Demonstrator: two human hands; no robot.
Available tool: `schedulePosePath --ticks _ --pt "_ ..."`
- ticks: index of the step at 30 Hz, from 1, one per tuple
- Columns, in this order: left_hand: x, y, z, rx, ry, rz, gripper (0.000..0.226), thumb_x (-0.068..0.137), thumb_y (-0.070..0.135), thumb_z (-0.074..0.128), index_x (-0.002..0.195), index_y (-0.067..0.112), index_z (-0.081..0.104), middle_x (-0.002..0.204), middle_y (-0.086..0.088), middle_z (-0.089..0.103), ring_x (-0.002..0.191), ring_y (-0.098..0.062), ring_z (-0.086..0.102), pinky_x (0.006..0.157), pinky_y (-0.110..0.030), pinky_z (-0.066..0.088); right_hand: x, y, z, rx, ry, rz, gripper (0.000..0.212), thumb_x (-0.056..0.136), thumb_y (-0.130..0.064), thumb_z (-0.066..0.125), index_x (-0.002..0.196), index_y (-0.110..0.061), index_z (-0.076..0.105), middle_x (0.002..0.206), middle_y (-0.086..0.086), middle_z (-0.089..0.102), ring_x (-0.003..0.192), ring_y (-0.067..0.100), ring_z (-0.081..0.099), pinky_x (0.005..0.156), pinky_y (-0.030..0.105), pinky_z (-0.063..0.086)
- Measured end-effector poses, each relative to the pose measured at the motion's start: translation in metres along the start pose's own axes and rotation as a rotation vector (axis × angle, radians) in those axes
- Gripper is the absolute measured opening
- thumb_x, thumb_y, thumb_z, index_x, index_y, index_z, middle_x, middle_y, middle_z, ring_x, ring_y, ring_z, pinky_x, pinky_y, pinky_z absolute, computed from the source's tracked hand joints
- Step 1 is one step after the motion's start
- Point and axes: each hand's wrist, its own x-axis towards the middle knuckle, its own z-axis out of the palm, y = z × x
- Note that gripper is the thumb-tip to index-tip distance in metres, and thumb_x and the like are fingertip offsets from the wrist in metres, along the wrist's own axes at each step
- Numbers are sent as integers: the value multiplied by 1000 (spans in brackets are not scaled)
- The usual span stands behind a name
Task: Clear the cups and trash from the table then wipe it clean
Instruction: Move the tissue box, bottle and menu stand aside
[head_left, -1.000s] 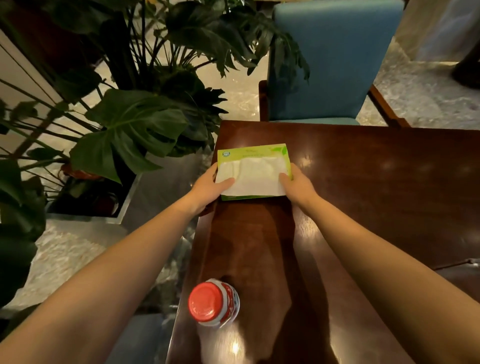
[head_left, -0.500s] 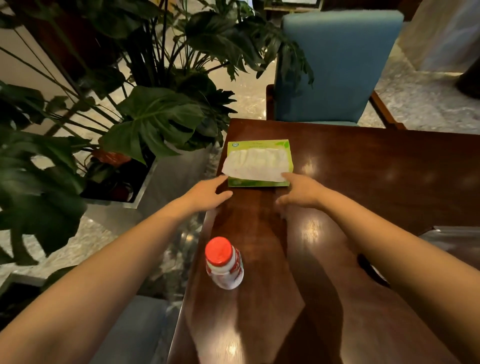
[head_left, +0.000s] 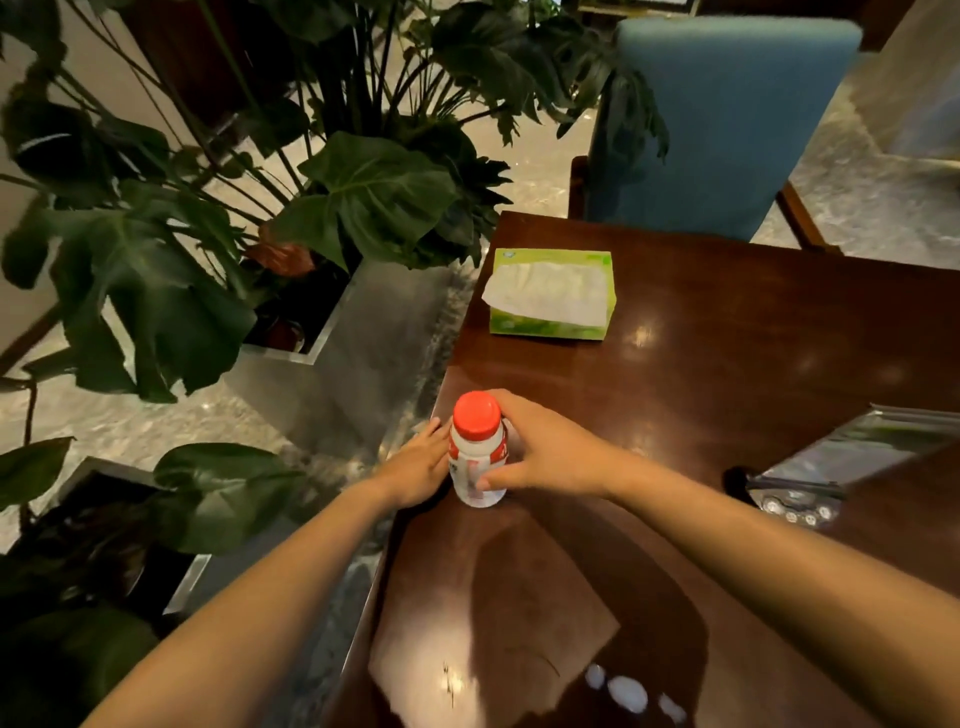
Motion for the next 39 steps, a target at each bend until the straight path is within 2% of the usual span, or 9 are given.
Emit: schedulePosePath --ticks 7,10,12,16,22,25,28,32,39 --pt "-5 21 8 -74 93 -100 52 97 37 30 146 22 23 157 -2 16 145 -18 9 119 -42 12 -7 12 8 35 174 90 66 78 -31 72 133 -21 37 130 1 59 114 18 58 97 36 49" --pt "-13 72 2 -453 162 -80 39 100 24 33 139 22 36 149 -3 36 139 -12 28 117 -24 19 -22 19 -6 28 253 150 64 79 -31 72 133 -19 39 130 1 59 114 18 58 96 33 48" --pt "-14 106 -2 -724 134 54 42 94 41 41 134 29 39 144 4 43 132 -4 38 110 -18 31 -32 22 -20 6 306 173 63 78 -30 72 131 -18 42 127 0 60 113 17 58 92 28 47" --pt "-1 148 -1 -668 74 187 71 75 25 74 128 44 32 128 22 49 120 3 49 96 -20 43 -51 18 -50 14 429 194 59 78 -28 73 129 -16 45 126 2 61 110 17 60 92 32 50" --pt "29 204 -5 -567 140 270 72 73 21 77 130 30 33 117 21 51 108 2 53 89 -12 43 -88 10 -112 -107 354 194 60 81 -40 66 133 -19 45 130 1 60 112 14 59 98 35 48" --pt "42 228 -11 -522 155 314 68 69 18 80 122 27 39 111 14 55 102 -2 56 81 -7 46 -125 17 -161 -453 300 240 75 77 -49 65 140 -18 38 143 3 48 129 17 46 109 30 35" --pt "62 244 -18 -497 175 305 65 66 15 82 117 23 41 103 14 57 94 -4 58 76 -9 47 -164 34 -202 -723 149 454 81 77 -45 68 143 -17 32 149 5 37 138 20 31 109 25 24" --pt "97 260 -22 -458 202 256 68 66 15 82 117 23 39 110 5 56 99 -13 56 86 -26 46 -186 66 -214 -790 0 650 63 83 -31 66 139 -22 40 143 1 46 130 19 42 104 31 37" --pt "169 268 -21 -418 224 148 76 65 16 82 126 19 37 122 -4 55 108 -21 56 97 -43 48 -180 108 -221 -746 105 559 14 85 -25 61 97 -18 66 97 3 69 85 21 63 74 39 52"
